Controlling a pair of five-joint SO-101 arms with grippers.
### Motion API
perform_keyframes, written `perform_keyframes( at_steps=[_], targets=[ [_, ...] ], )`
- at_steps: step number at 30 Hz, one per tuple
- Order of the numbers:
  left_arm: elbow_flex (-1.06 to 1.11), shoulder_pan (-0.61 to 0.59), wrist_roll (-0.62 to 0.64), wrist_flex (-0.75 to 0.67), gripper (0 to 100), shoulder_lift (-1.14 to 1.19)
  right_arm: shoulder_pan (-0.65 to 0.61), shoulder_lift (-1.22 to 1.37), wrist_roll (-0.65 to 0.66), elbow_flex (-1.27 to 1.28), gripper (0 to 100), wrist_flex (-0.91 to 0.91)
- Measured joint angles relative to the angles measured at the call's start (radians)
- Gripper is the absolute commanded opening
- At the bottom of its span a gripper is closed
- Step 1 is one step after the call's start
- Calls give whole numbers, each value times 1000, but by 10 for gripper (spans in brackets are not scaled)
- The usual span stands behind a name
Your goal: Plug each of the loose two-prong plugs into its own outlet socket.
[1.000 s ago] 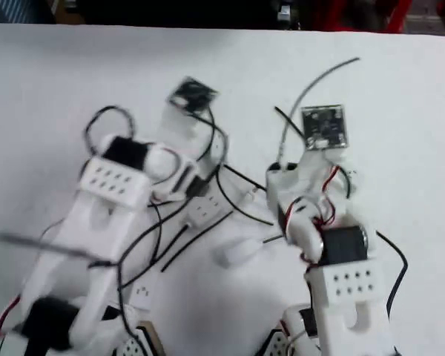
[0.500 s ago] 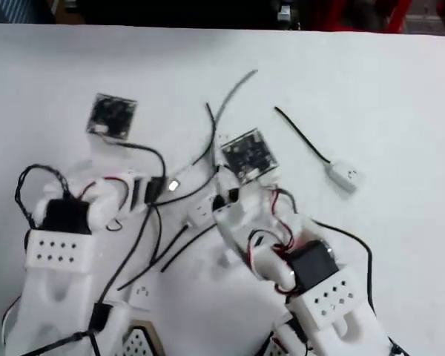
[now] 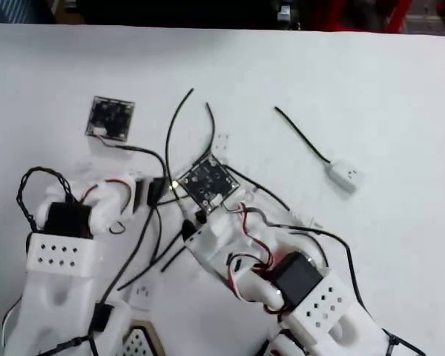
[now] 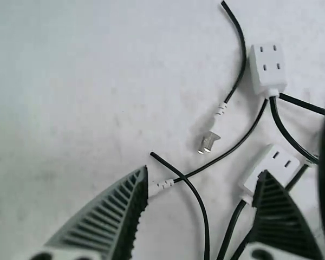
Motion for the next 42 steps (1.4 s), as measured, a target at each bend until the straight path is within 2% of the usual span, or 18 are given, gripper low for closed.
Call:
perform_keyframes(
  at_steps=[7,15,29,32,38,42],
  targets=[
    [-77,87,0,107,309,0,15,0,0,0,17,0],
    [-78,186,2,138,309,-2,29,0,0,49,17,-52],
    [-80,198,6,133,311,-9,55,0,2,57,17,-80],
    [-86,158,5,140,312,-11,112,0,2,57,17,-92],
    [-86,-28,-61,140,309,-11,199,0,18,74,17,-106],
    [-86,-135,-80,140,309,-11,198,6,66,184,17,-233]
  ],
)
